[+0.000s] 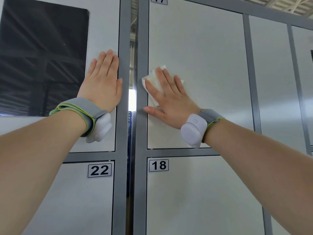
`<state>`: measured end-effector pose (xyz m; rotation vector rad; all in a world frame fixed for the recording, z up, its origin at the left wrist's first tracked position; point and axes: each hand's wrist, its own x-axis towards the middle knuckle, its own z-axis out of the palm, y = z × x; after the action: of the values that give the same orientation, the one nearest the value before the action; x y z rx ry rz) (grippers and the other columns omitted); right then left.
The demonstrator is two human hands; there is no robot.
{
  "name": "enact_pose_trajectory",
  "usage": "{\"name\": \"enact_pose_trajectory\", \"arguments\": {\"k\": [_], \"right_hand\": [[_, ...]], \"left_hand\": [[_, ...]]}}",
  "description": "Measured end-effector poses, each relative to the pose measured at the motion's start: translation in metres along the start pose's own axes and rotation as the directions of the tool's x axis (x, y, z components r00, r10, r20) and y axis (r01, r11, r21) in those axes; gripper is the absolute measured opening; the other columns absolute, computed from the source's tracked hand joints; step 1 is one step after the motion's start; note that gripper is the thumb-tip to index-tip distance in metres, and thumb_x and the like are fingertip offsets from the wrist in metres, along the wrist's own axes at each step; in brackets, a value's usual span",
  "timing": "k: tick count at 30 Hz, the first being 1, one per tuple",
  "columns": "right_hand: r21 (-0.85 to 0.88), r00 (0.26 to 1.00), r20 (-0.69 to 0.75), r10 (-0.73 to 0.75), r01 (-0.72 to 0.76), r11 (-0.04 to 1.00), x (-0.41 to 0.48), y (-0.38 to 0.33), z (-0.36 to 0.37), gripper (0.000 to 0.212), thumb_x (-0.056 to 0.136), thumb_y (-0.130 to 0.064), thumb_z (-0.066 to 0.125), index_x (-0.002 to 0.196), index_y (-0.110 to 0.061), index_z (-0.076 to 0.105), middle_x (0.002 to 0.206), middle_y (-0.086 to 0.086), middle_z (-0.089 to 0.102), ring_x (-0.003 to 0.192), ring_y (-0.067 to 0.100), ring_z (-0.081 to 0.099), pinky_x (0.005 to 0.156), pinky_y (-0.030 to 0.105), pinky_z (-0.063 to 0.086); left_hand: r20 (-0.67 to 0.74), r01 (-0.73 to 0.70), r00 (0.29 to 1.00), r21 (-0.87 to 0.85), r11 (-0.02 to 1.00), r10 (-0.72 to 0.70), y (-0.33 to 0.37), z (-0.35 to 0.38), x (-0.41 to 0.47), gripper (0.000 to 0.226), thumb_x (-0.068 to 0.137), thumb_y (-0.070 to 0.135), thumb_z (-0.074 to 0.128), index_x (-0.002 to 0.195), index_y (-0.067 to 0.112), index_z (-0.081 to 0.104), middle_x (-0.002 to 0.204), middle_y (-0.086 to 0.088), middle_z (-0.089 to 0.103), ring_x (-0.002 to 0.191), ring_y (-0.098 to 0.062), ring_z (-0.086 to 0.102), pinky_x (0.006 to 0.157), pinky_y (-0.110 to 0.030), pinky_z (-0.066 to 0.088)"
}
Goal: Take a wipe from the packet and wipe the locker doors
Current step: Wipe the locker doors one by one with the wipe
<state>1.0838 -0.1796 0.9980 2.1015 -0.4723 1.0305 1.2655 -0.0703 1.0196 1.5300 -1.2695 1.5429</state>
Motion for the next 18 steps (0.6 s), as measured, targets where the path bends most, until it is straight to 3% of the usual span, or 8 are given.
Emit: {"name": "enact_pose_trajectory", "arguments": {"k": [4, 8, 18], "right_hand": [[0.007, 0.993, -0.012, 0.118, -0.118, 0.993, 0.015, 0.017, -0.011, 0.071, 0.093, -0.061, 0.022, 0.151, -0.028, -0.001, 0.157, 0.012, -0.016, 0.144, 0.027, -0.017, 0.117, 0.043, -0.008], [0.044, 0.970, -0.024, 0.240, -0.239, 0.970, 0.029, 0.022, -0.015, 0.070, 0.094, -0.060, 0.020, 0.151, -0.027, -0.004, 0.157, 0.013, -0.017, 0.144, 0.028, -0.017, 0.116, 0.046, -0.008], [-0.035, 0.995, 0.018, 0.098, -0.097, 0.995, -0.005, 0.013, -0.005, 0.074, 0.092, -0.062, 0.022, 0.150, -0.026, -0.007, 0.156, 0.012, -0.020, 0.143, 0.026, -0.021, 0.116, 0.047, -0.011]], "left_hand": [[0.004, -0.003, 1.000, -0.001, 1.000, 0.003, 0.000, -0.001, 0.000, 0.058, 0.095, 0.021, 0.028, 0.147, -0.004, 0.017, 0.156, -0.019, 0.012, 0.145, -0.034, 0.007, 0.116, -0.039, 0.002], [0.004, -0.004, 1.000, 0.004, 1.000, 0.004, -0.001, -0.001, 0.001, 0.065, 0.090, 0.028, 0.021, 0.147, -0.004, 0.018, 0.156, -0.019, 0.013, 0.145, -0.033, 0.008, 0.116, -0.039, 0.002], [-0.052, 0.061, 0.997, -0.013, 0.998, -0.061, 0.011, 0.002, 0.000, 0.067, 0.088, 0.028, 0.022, 0.146, -0.005, 0.020, 0.155, -0.020, 0.015, 0.144, -0.034, 0.010, 0.117, -0.041, 0.002]]}}
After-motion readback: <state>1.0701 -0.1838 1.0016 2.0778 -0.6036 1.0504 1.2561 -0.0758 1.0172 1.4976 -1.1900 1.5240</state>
